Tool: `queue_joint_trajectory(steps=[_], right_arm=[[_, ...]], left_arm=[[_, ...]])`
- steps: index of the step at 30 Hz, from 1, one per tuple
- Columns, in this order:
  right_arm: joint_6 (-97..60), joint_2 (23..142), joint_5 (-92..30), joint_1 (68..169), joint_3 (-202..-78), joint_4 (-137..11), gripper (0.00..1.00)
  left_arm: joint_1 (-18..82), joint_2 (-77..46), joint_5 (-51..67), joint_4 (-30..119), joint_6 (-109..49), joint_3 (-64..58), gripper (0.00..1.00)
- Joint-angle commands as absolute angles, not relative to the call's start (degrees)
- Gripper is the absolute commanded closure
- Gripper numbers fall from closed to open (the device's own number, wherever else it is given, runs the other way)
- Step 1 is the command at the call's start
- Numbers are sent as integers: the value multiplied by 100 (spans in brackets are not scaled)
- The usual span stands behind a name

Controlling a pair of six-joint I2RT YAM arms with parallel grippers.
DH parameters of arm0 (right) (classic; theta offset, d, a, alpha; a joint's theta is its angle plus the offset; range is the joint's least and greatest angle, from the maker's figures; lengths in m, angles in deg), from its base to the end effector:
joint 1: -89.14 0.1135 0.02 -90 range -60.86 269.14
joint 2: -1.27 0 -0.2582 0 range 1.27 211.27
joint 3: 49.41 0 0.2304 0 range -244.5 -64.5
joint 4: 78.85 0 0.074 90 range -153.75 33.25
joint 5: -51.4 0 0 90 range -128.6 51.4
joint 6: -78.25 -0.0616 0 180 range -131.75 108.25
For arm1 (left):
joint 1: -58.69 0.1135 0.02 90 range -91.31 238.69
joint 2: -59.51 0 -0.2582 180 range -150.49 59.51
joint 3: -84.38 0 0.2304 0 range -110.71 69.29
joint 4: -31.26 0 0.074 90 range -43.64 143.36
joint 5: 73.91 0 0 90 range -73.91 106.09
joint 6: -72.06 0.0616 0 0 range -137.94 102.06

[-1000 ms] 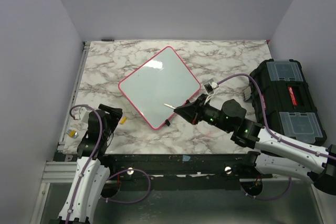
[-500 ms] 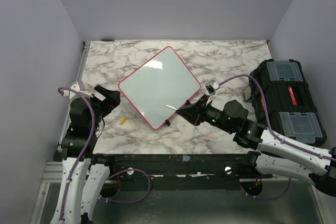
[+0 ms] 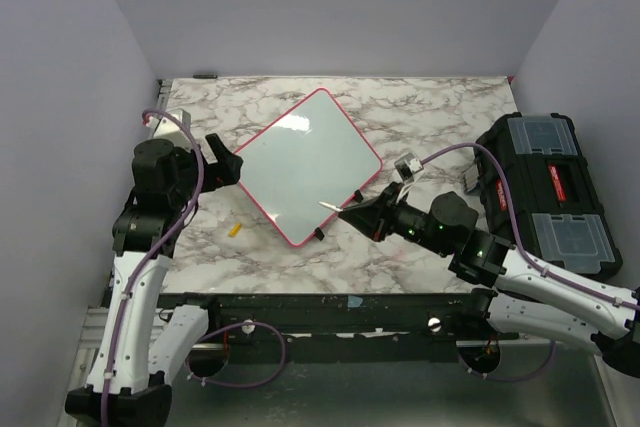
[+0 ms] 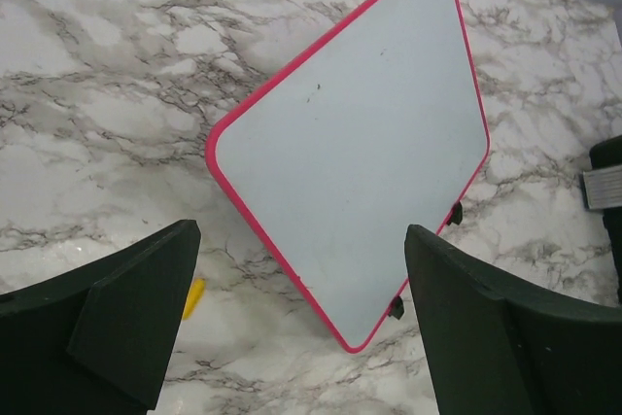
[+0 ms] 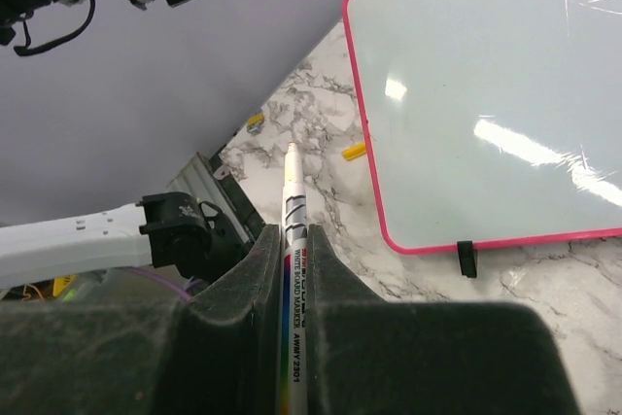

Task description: Write a sentence on the whiteboard

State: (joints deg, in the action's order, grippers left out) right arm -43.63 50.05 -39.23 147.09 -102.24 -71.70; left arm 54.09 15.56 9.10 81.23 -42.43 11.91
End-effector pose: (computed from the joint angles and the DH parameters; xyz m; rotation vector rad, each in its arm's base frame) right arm 0.1147 0.1819 0.3167 -0.3888 1.7201 1.1727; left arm 0.1612 -0.0205 0.3533 -0.2592 1.9524 -0.4531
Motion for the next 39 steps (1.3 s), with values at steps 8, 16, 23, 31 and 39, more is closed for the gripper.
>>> queue_joint_trajectory(steps=[8, 16, 23, 31, 39], right_arm=[[-4286, 4932, -3910, 14730, -10274, -6911, 99], [-4267, 4939, -3896, 14731, -10333, -6574, 99], [-4175, 5220, -3895, 14734, -10449, -6514, 99], [-4134, 5601, -3560, 14730, -10530, -6674, 99], [-4014, 5785, -3310, 14736, -10668, -6674, 99]], left_arm=[[5437, -54, -791, 7464, -3688, 7, 11], [5476, -1138, -616, 7589, -3008, -814, 10], [5601, -2164, -1089, 8101, -2737, -1244, 12], [5602, -2452, -917, 8431, -2835, -1263, 14], [5637, -2563, -956, 8670, -2786, -1415, 14]])
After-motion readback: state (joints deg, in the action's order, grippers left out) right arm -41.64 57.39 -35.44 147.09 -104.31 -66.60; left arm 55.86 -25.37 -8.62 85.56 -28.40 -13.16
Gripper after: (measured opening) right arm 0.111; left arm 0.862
